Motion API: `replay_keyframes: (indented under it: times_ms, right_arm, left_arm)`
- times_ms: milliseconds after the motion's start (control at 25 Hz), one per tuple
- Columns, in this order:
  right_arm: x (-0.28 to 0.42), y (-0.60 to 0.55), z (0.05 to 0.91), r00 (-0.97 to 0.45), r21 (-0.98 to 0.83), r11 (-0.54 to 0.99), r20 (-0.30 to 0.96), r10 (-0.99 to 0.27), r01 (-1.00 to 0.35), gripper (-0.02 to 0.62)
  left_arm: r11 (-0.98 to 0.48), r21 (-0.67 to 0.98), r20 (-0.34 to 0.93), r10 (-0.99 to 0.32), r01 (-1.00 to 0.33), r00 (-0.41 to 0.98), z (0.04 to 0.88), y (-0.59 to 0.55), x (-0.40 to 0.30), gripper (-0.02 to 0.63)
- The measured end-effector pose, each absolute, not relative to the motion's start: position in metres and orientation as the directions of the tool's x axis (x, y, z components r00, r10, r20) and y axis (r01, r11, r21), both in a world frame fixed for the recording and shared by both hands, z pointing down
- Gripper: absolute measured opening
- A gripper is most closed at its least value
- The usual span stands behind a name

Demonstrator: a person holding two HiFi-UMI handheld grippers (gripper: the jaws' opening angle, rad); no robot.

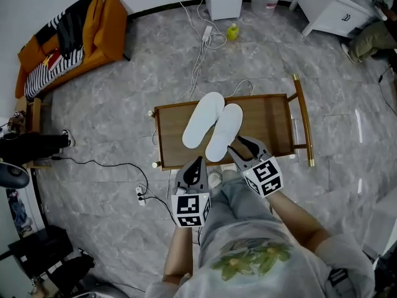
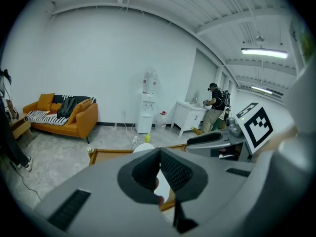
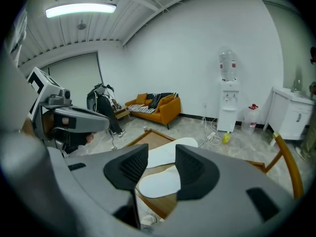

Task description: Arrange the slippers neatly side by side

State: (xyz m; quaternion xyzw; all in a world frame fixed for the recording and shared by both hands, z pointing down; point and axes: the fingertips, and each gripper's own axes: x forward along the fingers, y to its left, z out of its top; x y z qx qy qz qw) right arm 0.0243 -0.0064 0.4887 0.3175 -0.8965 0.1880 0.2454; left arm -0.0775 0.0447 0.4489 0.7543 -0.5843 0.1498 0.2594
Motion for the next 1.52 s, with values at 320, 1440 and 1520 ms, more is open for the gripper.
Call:
replay_keyframes:
  times_ms: [320, 1440, 1520]
  right_arm:
    - [0.029, -0.029, 0.555, -0.641, -0.175, 0.724, 0.629, -0.439, -0.667, 0.179]
    - [0.042, -0.038, 0.667, -0.441, 0.015, 0.728, 0.787, -0.431, -0.685, 0.044]
    - [0.044, -0.039, 0.666, -0.441, 0.019, 0.731, 0.787, -0.432, -0.682, 0.040]
  left_arm:
    - [-0.172, 0.235, 0.567, -0.776, -0.957, 0.278, 0.498, 0.031, -0.070, 0.015]
    - [-0.198, 0.210, 0.641, -0.711, -0.957, 0.288, 0.565, 0.025, -0.070, 0.015]
    - [-0.204, 0.206, 0.637, -0.715, -0.957, 0.290, 0.564, 0.023, -0.068, 0.015]
